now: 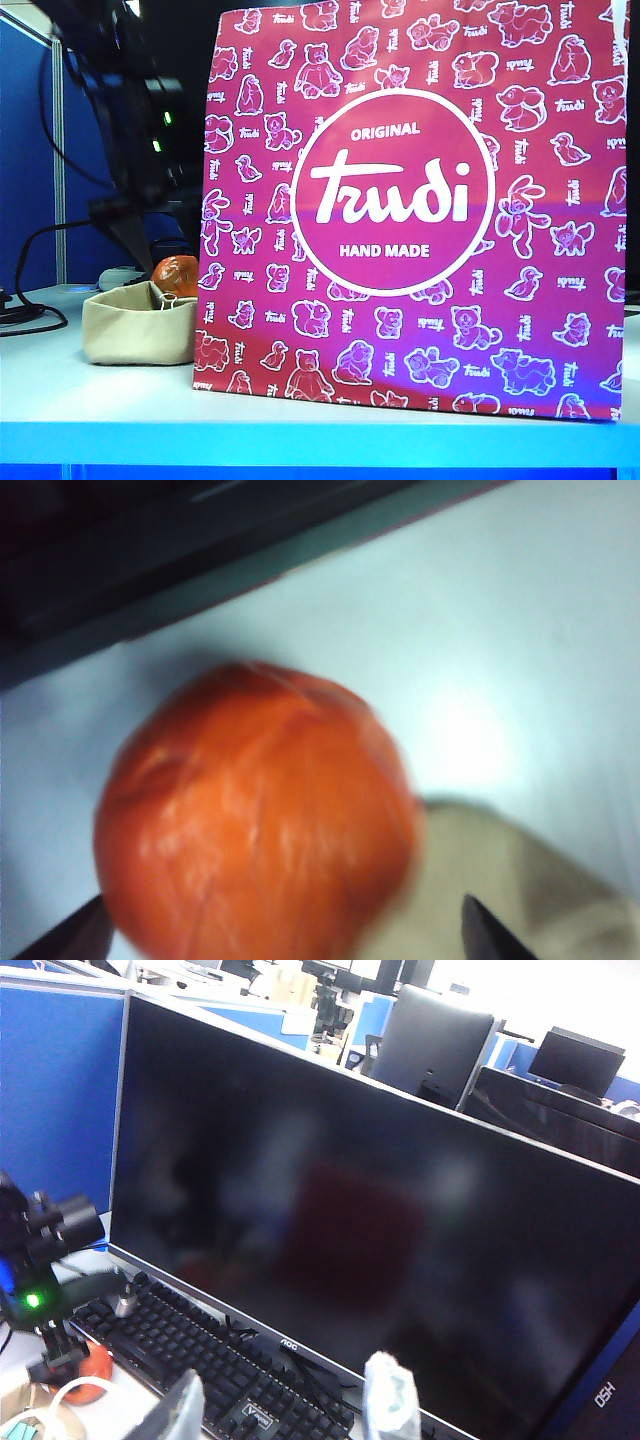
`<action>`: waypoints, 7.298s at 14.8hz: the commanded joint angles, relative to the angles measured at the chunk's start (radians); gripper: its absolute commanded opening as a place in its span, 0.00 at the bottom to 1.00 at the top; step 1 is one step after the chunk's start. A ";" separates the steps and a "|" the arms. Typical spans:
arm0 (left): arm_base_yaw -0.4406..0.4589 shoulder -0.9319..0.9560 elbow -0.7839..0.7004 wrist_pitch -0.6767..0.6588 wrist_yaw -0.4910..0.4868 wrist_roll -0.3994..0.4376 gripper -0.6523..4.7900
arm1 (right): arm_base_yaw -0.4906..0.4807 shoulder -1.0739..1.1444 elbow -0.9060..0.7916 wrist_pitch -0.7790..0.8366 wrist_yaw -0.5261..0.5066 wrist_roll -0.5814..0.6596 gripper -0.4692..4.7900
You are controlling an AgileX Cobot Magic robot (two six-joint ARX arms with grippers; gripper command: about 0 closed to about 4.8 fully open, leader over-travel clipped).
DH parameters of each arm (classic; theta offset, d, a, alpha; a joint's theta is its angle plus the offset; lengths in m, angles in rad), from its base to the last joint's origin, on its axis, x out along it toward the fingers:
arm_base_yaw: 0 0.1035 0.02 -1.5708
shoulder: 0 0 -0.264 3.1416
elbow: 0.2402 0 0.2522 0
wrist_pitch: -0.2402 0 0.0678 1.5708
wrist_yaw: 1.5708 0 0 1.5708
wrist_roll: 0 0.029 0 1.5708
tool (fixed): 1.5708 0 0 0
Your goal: Open the paper bag and put two oranges into the paper bag.
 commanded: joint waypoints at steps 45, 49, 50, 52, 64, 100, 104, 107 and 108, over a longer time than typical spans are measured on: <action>-0.224 -0.520 0.221 -0.246 0.259 -0.035 0.11 | 0.007 0.130 -0.286 -0.188 -0.540 0.190 0.53; -0.224 -0.520 0.221 -0.254 0.259 -0.035 0.11 | 0.007 0.148 -0.287 -0.147 -0.494 0.183 0.53; -0.224 -0.520 0.221 -0.256 0.260 -0.035 0.11 | 0.006 0.162 -0.287 -0.142 -0.485 0.181 0.53; -0.224 -0.520 0.221 -0.275 0.260 -0.035 0.11 | 0.007 0.198 -0.287 -0.136 -0.488 0.180 0.53; -0.227 -0.357 0.221 -0.256 0.523 -0.008 0.11 | 0.006 0.244 -0.200 0.048 -0.624 0.170 0.08; -0.306 -0.653 0.710 -0.186 -0.160 0.157 0.50 | 0.006 0.377 -0.196 0.505 -0.403 0.149 0.08; -0.306 -0.856 0.707 -0.334 -0.231 0.152 0.43 | 0.007 0.401 -0.205 0.505 -0.438 0.095 0.08; -0.306 -1.099 0.642 -0.412 -0.490 0.106 0.33 | 0.028 0.401 -0.308 0.546 -0.454 0.061 0.08; -0.306 -1.180 0.610 -0.414 -0.570 0.091 0.33 | 0.029 0.404 -0.354 0.580 -0.450 0.061 0.08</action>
